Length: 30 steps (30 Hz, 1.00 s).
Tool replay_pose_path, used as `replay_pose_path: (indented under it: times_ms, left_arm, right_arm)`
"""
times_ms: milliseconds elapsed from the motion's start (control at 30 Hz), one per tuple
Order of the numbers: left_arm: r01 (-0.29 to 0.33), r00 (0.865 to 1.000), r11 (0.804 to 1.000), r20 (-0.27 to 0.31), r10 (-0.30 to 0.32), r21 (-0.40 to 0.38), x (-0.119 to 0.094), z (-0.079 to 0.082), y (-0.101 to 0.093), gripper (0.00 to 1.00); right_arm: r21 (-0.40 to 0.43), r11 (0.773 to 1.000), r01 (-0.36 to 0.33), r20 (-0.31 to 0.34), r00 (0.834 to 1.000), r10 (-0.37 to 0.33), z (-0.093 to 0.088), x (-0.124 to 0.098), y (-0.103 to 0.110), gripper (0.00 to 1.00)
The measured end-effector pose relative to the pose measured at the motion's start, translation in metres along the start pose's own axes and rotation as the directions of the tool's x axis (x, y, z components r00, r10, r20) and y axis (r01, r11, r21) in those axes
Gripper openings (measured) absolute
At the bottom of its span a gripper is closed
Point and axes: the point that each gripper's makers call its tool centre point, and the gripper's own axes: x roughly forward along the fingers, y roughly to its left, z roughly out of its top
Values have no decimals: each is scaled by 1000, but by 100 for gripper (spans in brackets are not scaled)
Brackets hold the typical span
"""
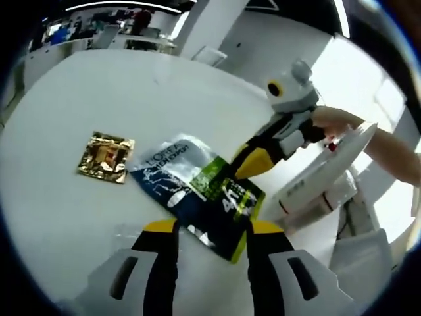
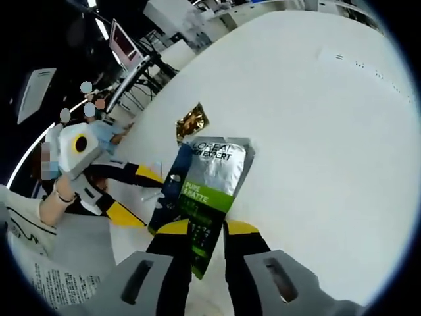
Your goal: Arrange the skincare products in the storage area until every visible bottle or jar stands upright without overlapping.
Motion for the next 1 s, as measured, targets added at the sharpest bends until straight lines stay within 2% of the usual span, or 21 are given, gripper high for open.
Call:
replay_pose_path:
  times_ms: [133, 200, 267, 367, 400, 433, 633, 700, 800, 900, 1000]
  left_arm:
    - [26, 999, 997, 34, -24, -70, -1, 1, -3, 31]
    - [42, 998, 994, 53, -37, -104, -2, 2, -4, 31]
    - [67, 996, 981, 76, -54, -184, -1, 2, -6, 29]
    - [86, 993, 966, 104, -62, -245, -2, 4, -3, 26]
    - [103, 991, 952, 117, -72, -288, 0, 6, -5, 26]
    - [114, 989, 947, 121, -81, -300, 0, 6, -6, 26]
    - [91, 990, 965, 125, -62, -244, 2, 10, -4, 22]
    - [118, 985, 967, 150, -85, -225, 0, 17, -9, 20]
    - [128, 979, 968, 186, -88, -214, -4, 27, -9, 16]
    - [167, 964, 961, 240, -112, -222, -8, 38, -13, 9]
    - [181, 959, 958, 254, -122, -221, -7, 42, -14, 9]
  right_arm:
    - [45, 998, -38, 8, 999, 38, -1, 1, 6, 15]
    - [61, 997, -39, 15, 999, 38, 0, 1, 2, 13]
    - [66, 997, -40, 21, 999, 38, 0, 2, 1, 11]
    - [70, 997, -39, 28, 999, 37, -1, 1, 2, 10]
    - [73, 996, -49, 29, 998, 47, -1, 2, 4, 10]
    - [76, 996, -49, 30, 998, 47, -2, 2, 5, 10]
    - [78, 996, -54, 32, 998, 52, -3, 3, 8, 11]
    - [83, 995, -61, 33, 998, 59, -5, 3, 10, 11]
    - [82, 995, -59, 42, 998, 56, -5, 3, 10, 11]
    - [87, 994, -63, 57, 997, 58, -3, 3, 12, 10]
    - [96, 993, -75, 72, 995, 68, 0, 3, 17, 6]
